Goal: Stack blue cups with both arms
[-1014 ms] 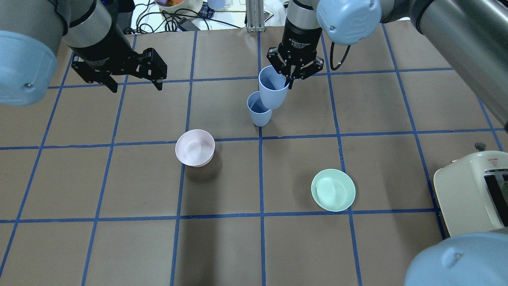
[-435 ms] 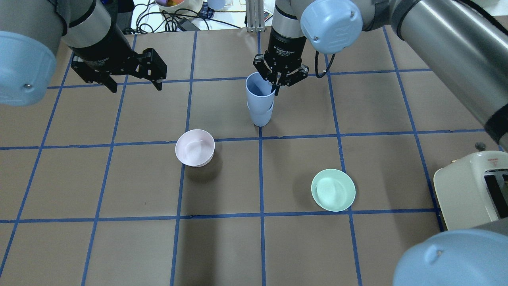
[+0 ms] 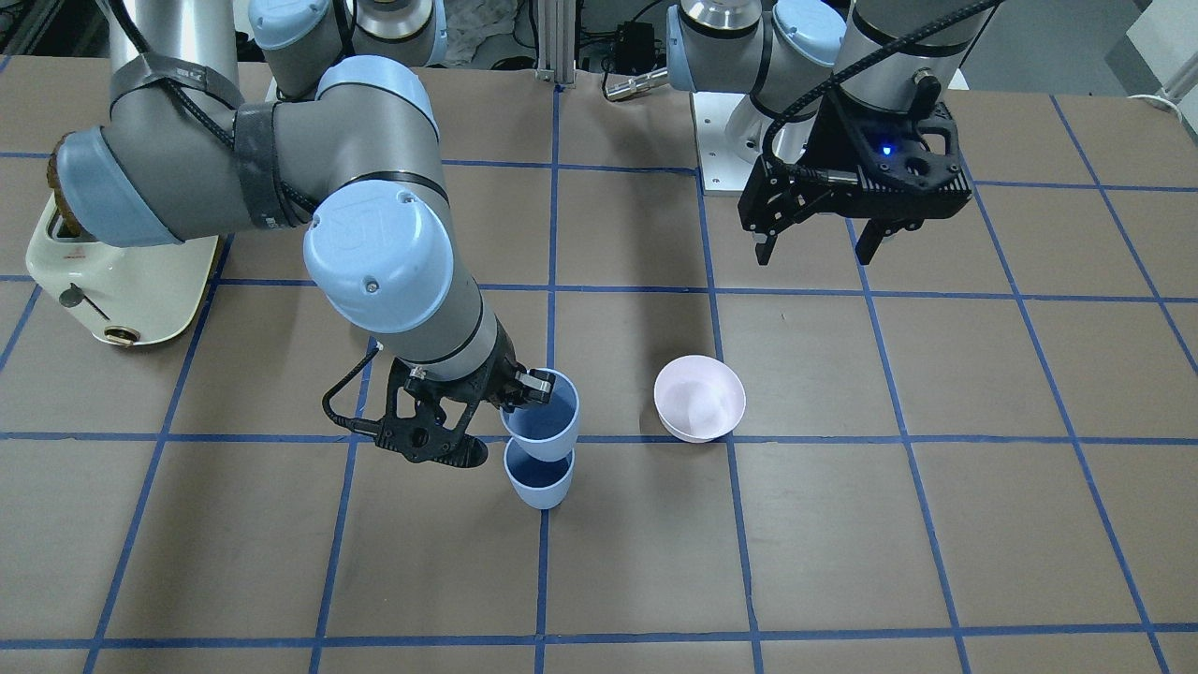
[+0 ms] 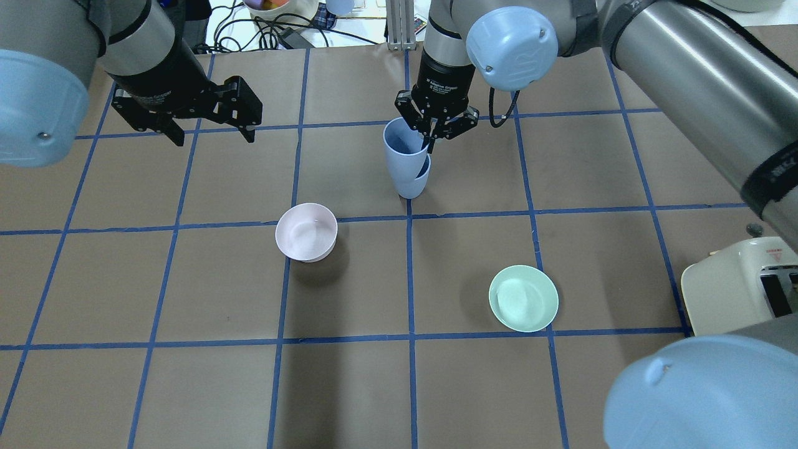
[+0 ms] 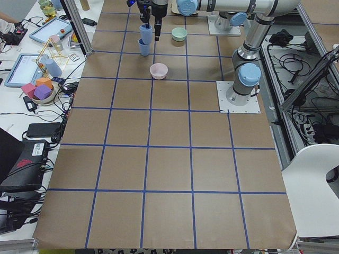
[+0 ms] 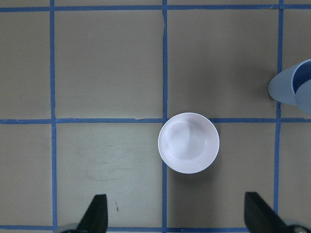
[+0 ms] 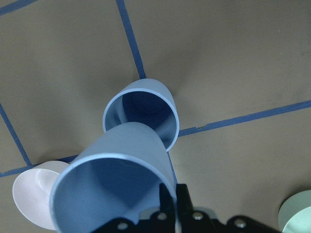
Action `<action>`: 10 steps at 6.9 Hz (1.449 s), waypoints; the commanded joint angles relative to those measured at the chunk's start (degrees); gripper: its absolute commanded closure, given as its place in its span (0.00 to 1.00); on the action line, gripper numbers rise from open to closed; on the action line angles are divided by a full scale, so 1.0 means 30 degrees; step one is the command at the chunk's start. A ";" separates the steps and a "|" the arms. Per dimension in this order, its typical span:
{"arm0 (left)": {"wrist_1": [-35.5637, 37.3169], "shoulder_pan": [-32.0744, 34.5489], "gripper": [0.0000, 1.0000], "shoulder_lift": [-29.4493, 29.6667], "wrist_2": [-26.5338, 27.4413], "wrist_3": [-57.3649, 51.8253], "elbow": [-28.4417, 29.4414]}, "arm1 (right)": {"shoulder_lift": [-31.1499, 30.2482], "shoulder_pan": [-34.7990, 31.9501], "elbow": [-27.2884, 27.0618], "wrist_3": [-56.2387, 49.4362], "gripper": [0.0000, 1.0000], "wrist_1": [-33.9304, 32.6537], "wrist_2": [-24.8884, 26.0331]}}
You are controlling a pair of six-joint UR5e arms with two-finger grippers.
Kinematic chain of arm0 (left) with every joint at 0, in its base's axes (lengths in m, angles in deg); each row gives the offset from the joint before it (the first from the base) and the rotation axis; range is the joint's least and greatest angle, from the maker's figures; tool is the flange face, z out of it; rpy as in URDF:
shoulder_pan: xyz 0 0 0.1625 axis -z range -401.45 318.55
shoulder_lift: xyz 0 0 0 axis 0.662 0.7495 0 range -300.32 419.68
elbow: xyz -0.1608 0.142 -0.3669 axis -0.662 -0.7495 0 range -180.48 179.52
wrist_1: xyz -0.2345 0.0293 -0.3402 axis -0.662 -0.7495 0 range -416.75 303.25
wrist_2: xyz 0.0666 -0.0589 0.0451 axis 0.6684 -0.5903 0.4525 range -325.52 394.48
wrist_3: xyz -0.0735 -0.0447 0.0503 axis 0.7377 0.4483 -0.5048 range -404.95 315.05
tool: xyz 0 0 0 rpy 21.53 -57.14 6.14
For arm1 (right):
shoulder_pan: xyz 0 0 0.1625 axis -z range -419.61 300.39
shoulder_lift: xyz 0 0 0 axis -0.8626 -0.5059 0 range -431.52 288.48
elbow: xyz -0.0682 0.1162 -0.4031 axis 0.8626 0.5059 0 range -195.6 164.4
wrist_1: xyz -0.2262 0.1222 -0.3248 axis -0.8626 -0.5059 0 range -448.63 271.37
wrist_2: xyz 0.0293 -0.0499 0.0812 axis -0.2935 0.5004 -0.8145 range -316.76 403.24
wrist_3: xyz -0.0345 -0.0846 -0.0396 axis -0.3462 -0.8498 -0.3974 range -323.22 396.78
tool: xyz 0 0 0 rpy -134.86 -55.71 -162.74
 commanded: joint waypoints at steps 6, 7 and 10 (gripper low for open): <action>0.0000 0.0000 0.00 -0.0001 0.0029 0.0000 -0.0035 | -0.0139 0.0405 0.0214 -0.0300 0.00 -0.1550 0.1865; 0.0000 0.0000 0.00 -0.0030 0.0029 0.0000 -0.0035 | -0.0780 0.0438 0.0215 -0.2216 0.00 -0.1519 0.3243; -0.0029 0.0000 0.00 -0.0031 0.0029 0.0000 -0.0035 | -0.2276 0.3065 0.0040 -0.6436 0.00 0.0669 0.3169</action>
